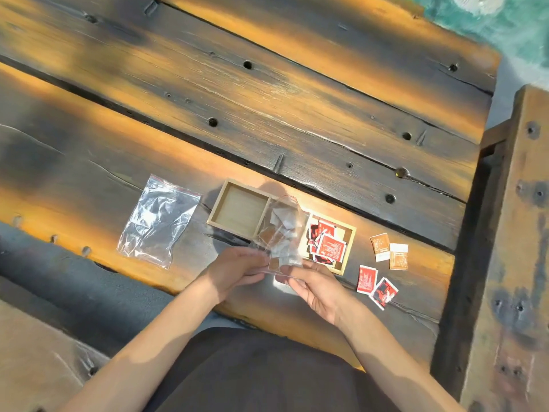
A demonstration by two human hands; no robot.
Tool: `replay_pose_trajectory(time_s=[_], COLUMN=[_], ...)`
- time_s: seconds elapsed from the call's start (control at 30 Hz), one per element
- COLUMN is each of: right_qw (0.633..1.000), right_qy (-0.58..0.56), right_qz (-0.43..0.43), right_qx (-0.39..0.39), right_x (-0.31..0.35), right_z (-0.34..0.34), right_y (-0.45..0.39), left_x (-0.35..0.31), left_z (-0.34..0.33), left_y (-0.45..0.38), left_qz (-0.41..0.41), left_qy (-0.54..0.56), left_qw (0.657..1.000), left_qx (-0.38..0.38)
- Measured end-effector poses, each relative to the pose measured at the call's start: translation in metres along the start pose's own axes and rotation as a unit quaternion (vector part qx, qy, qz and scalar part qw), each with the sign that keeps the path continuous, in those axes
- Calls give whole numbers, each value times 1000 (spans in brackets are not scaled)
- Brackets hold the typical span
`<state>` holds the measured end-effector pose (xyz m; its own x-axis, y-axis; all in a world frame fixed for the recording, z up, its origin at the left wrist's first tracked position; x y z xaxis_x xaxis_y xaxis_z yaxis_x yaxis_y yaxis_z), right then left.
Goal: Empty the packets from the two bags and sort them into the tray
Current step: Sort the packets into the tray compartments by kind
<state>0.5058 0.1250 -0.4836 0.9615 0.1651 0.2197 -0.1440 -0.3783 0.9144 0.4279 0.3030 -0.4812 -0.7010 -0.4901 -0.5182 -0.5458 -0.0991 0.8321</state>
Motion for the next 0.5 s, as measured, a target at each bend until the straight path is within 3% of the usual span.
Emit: replay_pose_trajectory(time_s=[0.5], right_qw=[996], right_qy=[-84], right_qz=[43], right_qx=[-6], right_x=[4], right_z=[-11], right_y=[23], left_x=[-40], left_z=[3], left_y=[12], left_qz=[-15], left_qy=[-32], left_qw=[998], left_qx=[48])
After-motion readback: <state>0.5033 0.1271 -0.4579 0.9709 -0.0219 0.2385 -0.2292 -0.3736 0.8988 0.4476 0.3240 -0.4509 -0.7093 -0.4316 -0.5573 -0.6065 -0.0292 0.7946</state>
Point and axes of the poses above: each hand's wrist, its own y-axis away from the middle knuckle, its own z-axis out of the back of the hand, x = y × z, the point moved 2 cm from there along -y, towards the middle knuckle, and after that the axes turned 5 degrees about -z, right-handed, at the moved point
